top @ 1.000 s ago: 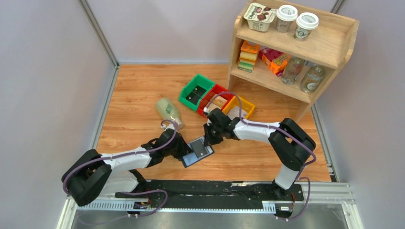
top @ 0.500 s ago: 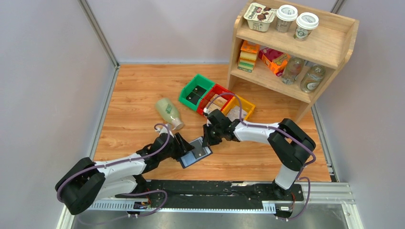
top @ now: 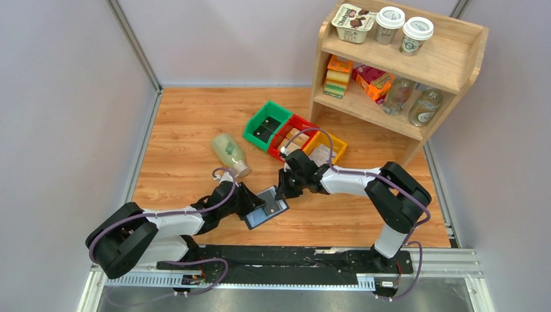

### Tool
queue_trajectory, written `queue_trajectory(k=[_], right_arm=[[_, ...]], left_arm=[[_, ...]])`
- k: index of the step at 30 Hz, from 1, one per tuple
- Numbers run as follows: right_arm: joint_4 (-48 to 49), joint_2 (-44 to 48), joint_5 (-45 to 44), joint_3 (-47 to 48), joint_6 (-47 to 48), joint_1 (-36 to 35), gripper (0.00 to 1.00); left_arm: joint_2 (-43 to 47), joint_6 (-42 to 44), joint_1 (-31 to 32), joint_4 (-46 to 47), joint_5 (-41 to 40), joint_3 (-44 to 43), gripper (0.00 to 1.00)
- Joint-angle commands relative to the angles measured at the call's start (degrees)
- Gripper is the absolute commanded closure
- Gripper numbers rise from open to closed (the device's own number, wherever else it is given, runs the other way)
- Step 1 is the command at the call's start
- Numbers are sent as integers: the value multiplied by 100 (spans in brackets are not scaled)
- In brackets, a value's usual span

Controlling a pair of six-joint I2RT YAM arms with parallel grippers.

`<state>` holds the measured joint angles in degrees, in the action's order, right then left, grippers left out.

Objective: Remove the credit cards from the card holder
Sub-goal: Remove the credit card from the card holder.

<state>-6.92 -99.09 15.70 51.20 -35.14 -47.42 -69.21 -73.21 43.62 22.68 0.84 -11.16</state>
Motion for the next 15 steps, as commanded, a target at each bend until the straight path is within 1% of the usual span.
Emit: queue_trajectory(k=[1,7,15], right_arm=[[15,-313,47,-409,-292,-101,95],[85,-322,38,-488,-433,-101,95],[112,-339,47,-515,-547,-118,95]], left_arm=[[267,-264,42,721,136,26,73],[671,-325,42,694,74,61,75],[918,-431,42,615,65,70,79]])
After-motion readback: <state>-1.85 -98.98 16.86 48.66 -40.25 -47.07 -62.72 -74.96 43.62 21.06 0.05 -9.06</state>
